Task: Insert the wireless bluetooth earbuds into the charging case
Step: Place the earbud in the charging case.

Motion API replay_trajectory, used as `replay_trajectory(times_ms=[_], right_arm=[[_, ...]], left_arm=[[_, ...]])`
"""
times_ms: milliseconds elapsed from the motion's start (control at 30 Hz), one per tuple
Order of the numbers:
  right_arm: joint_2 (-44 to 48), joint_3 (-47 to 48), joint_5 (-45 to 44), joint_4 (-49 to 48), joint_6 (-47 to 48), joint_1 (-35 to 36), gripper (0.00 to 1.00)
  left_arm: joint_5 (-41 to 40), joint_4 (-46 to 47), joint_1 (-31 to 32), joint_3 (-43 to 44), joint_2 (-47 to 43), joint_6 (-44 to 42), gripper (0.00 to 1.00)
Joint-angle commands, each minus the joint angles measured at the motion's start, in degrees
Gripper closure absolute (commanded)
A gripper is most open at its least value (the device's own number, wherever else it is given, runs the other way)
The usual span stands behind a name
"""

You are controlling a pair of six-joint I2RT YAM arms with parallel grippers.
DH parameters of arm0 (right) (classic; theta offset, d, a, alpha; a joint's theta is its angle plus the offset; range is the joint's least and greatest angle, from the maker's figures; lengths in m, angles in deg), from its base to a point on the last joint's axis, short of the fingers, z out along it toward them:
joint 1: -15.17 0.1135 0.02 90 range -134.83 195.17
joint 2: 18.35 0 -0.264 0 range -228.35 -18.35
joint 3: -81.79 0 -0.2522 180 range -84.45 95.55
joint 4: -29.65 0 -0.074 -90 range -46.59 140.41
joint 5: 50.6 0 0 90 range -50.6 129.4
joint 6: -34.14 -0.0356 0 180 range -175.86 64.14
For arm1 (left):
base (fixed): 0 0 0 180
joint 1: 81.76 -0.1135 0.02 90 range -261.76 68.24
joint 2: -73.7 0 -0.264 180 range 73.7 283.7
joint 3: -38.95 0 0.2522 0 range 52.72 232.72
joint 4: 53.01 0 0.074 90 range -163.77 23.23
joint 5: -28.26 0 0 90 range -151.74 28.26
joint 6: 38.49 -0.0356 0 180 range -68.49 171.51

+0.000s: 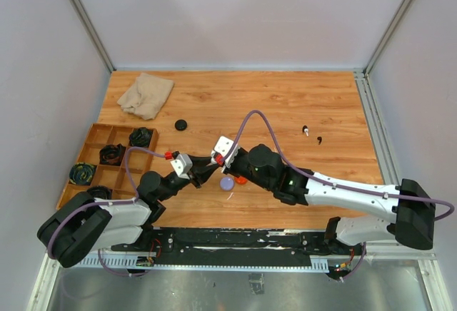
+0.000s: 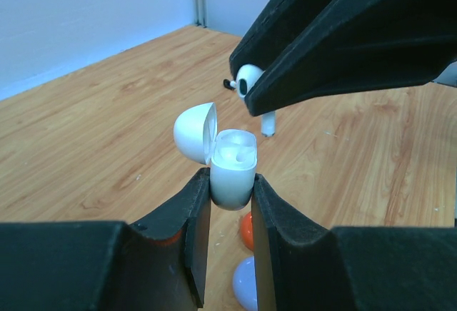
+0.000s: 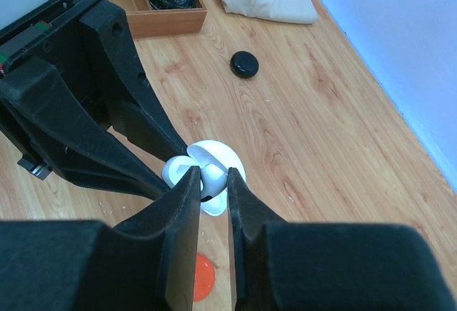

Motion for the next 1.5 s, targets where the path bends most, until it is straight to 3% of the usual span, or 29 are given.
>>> replay_trajectory(times_ms=[0,900,1033,1467], right_arm=[[-1.56,-0.36,-2.0,-4.66,2.4,1.36,0.91],[-3.76,-1.29,-4.07,-4.67,5.28,3.98,0.88],[-3.51,-1.29,-3.15,-4.67,3.89,4.07,0.83],[1.88,2.16,-2.32,1.2,2.04,3.91,0.52]], left_arm=[[0.98,3.57,-0.25,-0.11,0.11,0.55,1.0],[-0.9,2.4,-0.51,0.41,-0.59,3.24,1.0],[-0.69,2.31,-0.55,0.41,-0.76,3.25,1.0],[-0.56,1.58,-0.56,0.59,-0.65,2.93,1.0]])
